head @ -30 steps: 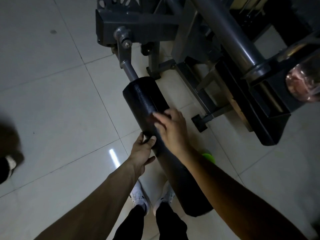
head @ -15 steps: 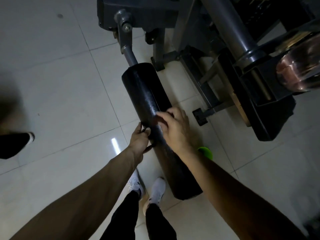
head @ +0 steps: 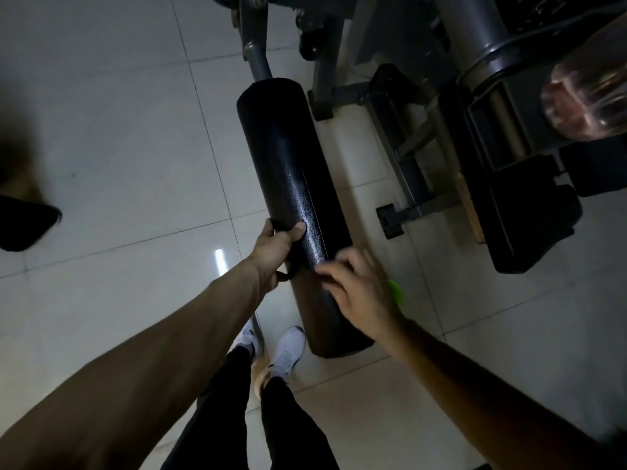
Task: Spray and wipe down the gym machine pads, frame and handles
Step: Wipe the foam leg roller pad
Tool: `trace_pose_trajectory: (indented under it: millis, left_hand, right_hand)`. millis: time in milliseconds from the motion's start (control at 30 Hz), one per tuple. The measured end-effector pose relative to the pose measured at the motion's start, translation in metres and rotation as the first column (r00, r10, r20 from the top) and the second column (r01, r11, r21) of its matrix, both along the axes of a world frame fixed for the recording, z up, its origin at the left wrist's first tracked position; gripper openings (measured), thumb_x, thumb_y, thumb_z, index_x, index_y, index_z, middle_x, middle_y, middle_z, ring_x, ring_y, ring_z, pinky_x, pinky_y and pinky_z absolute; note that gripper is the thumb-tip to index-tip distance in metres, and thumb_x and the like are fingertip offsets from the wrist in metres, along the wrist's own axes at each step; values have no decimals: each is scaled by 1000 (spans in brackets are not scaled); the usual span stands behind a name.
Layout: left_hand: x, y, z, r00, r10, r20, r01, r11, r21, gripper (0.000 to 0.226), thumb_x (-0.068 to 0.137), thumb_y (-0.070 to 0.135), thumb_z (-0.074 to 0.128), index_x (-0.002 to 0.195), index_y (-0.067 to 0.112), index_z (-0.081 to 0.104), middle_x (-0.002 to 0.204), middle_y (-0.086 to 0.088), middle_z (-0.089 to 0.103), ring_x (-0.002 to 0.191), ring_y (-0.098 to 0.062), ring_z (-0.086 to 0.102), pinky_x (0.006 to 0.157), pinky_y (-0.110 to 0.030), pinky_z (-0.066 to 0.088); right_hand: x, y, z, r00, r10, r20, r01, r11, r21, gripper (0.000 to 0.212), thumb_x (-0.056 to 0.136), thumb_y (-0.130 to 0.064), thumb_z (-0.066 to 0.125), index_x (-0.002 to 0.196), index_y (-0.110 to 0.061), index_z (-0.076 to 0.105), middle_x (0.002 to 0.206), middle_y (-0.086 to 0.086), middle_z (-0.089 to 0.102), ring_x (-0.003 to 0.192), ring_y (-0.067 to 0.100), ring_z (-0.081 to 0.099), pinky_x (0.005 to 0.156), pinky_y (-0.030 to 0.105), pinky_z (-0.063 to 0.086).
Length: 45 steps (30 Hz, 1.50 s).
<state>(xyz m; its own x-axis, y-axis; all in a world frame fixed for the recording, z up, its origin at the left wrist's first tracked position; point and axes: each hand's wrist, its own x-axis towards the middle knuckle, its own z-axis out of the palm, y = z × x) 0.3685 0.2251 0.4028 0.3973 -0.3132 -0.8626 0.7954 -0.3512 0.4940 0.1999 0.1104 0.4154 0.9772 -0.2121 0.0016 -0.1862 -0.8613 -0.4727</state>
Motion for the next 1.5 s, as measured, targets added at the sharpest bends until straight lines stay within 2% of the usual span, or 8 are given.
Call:
trace_pose_trajectory:
  millis: [133, 267, 500, 767, 967, 1167, 1367, 1500]
  left_hand:
    - [-3, 8, 0, 998, 49, -48, -50, 999, -17, 26, 92, 44, 71, 112, 29, 65, 110, 4, 69, 111, -20, 60, 85, -46, 53]
    - [-23, 16, 0, 998, -29, -47, 28, 999, -22, 53, 79, 58, 80, 122, 31, 62, 121, 7, 71, 117, -17, 61, 98, -54, 48]
    - [-40, 3, 6, 996, 63, 58, -63, 998, 2, 54, 86, 31, 82, 131, 21, 54, 126, 4, 68, 89, -8, 62, 66, -31, 46]
    - [-39, -1, 12, 992, 111, 65, -113, 993, 31, 51, 89, 17, 80, 133, 11, 55, 117, -5, 69, 70, -8, 61, 33, -17, 43]
    - [-43, -13, 11, 982, 131, 134, -144, 985, 93, 62, 80, 22, 87, 131, 17, 52, 121, -3, 68, 89, -18, 68, 64, -28, 51]
    - [-42, -16, 13, 981, 119, 154, -139, 983, 122, 60, 83, 22, 85, 132, 15, 52, 119, -4, 67, 92, -23, 67, 59, -26, 47]
    - [-44, -21, -3, 970, 144, 195, -171, 977, 129, 84, 51, 39, 93, 123, 21, 54, 114, -4, 71, 94, -28, 73, 83, -45, 62]
    - [-43, -22, 1, 974, 91, 210, -130, 975, 181, 89, 46, 46, 90, 122, 20, 51, 110, -5, 70, 91, -28, 72, 81, -44, 62]
  right_hand:
    - [65, 1, -7, 976, -215, 41, 213, 976, 31, 38, 89, -20, 71, 126, -26, 68, 115, 3, 52, 107, 24, 52, 87, 41, 52]
    - [-5, 12, -2, 1000, 3, -2, -3, 1000, -3, 40, 89, -21, 75, 128, -27, 66, 114, 2, 49, 104, 23, 51, 82, 40, 50]
    - [-86, 14, 2, 965, 260, -36, -261, 965, -16, 35, 84, -17, 72, 118, -24, 71, 109, 5, 55, 92, 26, 54, 74, 40, 48]
    - [-41, 22, -2, 996, 85, -24, -86, 995, -58, 37, 87, -24, 72, 124, -25, 68, 110, 5, 53, 98, 27, 53, 78, 44, 48]
    - [-85, 9, 2, 949, 314, -22, -315, 946, -78, 28, 86, -20, 67, 114, -22, 73, 104, 6, 59, 88, 27, 55, 71, 41, 47]
    - [-37, 13, -7, 999, 40, -3, -40, 998, -52, 36, 88, -24, 70, 123, -24, 68, 110, 6, 54, 98, 27, 52, 77, 43, 49]
    - [-97, 8, 0, 922, 386, -24, -387, 917, -97, 28, 89, -19, 62, 114, -26, 71, 101, 5, 59, 87, 25, 54, 71, 40, 48]
    - [-23, -2, -5, 990, 143, 12, -141, 984, -107, 31, 91, -28, 63, 122, -25, 70, 108, 7, 55, 96, 26, 52, 77, 42, 49]
